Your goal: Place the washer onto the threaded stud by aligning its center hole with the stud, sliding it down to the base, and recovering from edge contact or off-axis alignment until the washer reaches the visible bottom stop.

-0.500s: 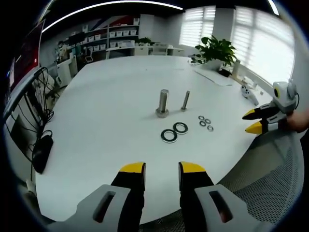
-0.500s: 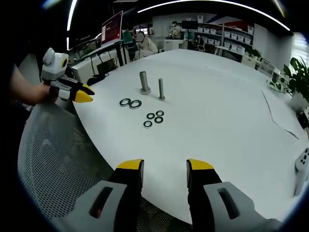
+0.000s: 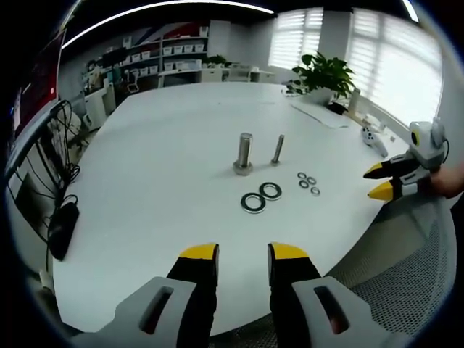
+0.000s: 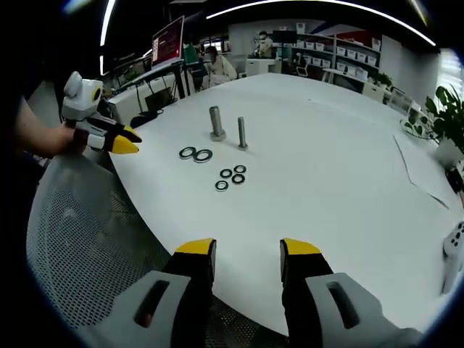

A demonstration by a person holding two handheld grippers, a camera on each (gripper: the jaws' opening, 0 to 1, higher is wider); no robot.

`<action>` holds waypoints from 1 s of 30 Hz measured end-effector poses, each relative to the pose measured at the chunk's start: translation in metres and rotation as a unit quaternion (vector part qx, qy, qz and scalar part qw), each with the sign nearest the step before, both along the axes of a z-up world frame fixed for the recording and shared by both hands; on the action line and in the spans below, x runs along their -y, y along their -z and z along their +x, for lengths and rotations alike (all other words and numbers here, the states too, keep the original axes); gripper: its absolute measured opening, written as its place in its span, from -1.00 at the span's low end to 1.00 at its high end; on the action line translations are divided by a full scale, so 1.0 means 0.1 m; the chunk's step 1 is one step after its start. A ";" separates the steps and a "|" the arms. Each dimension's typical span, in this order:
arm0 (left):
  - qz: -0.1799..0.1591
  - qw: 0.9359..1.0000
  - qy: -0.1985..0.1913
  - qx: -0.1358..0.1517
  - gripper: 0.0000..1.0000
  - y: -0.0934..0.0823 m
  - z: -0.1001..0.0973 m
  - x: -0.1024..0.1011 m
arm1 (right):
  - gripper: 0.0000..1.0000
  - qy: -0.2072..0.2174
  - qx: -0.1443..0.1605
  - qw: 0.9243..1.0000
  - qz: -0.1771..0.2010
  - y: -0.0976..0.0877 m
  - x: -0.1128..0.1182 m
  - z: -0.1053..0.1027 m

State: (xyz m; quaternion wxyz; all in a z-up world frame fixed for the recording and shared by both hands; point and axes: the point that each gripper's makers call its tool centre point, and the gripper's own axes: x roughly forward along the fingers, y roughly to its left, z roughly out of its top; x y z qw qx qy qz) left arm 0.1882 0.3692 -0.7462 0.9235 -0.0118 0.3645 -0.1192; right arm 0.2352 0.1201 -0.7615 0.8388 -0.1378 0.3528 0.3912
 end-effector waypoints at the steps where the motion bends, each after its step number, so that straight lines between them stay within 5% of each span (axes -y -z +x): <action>1: -0.001 1.000 -0.001 -0.001 -0.50 0.01 0.00 0.00 | -0.24 0.000 0.001 1.000 0.000 0.00 0.00 0.00; 30: -0.003 1.000 0.005 -0.004 -0.51 0.02 -0.01 0.02 | -0.24 -0.001 -0.001 1.000 -0.005 0.02 0.01 0.00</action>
